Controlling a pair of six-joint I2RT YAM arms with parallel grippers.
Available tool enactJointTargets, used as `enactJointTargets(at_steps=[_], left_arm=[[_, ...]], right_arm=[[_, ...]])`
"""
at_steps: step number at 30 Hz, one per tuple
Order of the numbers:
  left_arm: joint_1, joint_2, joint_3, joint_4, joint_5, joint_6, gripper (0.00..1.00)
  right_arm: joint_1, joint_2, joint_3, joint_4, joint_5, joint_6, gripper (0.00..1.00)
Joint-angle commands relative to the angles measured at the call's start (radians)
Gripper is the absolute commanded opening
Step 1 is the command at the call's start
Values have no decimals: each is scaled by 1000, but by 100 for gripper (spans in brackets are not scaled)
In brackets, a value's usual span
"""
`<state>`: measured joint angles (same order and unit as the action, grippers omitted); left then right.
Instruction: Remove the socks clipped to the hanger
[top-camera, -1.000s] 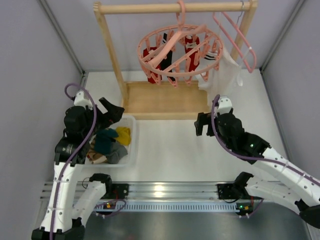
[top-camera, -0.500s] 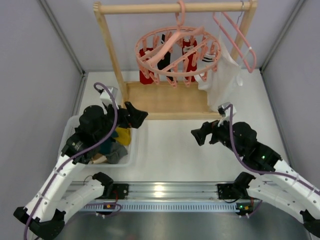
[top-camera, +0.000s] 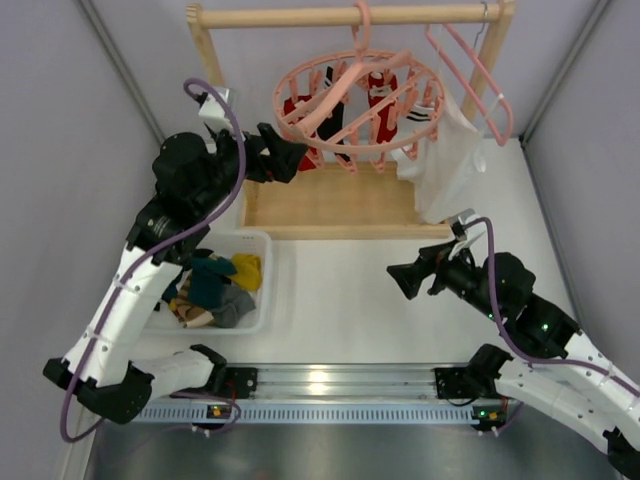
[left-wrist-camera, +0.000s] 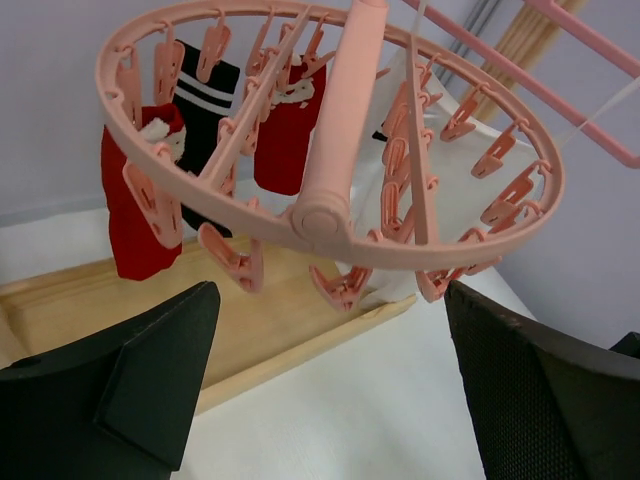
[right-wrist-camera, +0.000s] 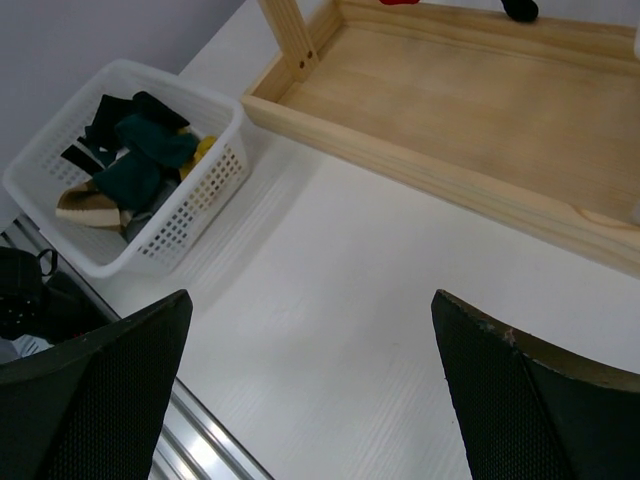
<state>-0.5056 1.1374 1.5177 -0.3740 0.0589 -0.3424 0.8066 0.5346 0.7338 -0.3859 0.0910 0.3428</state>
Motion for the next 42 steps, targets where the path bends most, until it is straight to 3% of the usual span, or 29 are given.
enactJointTargets(at_steps=[1,9,12,17,32,42], left_arm=[[13,106,120,27,98,55,97],[15,251,249,26,130,95,89],[13,260,243,26,176,89,81],[-4,275,256,29,220,83,78],[-63,242,246,29,177,99,74],[-256,269,268,30,15,115,74]], right_arm=[[-12,-4,29,-7,-33,-2,99],[-10,22,3,18,-73,4,100],[-12,30,-7,22,-74,-1,99],[-12,48,-7,36,-85,-1,99],[-11,74,-7,68,-122,19,100],[-12,62,1,45,-76,28,100]])
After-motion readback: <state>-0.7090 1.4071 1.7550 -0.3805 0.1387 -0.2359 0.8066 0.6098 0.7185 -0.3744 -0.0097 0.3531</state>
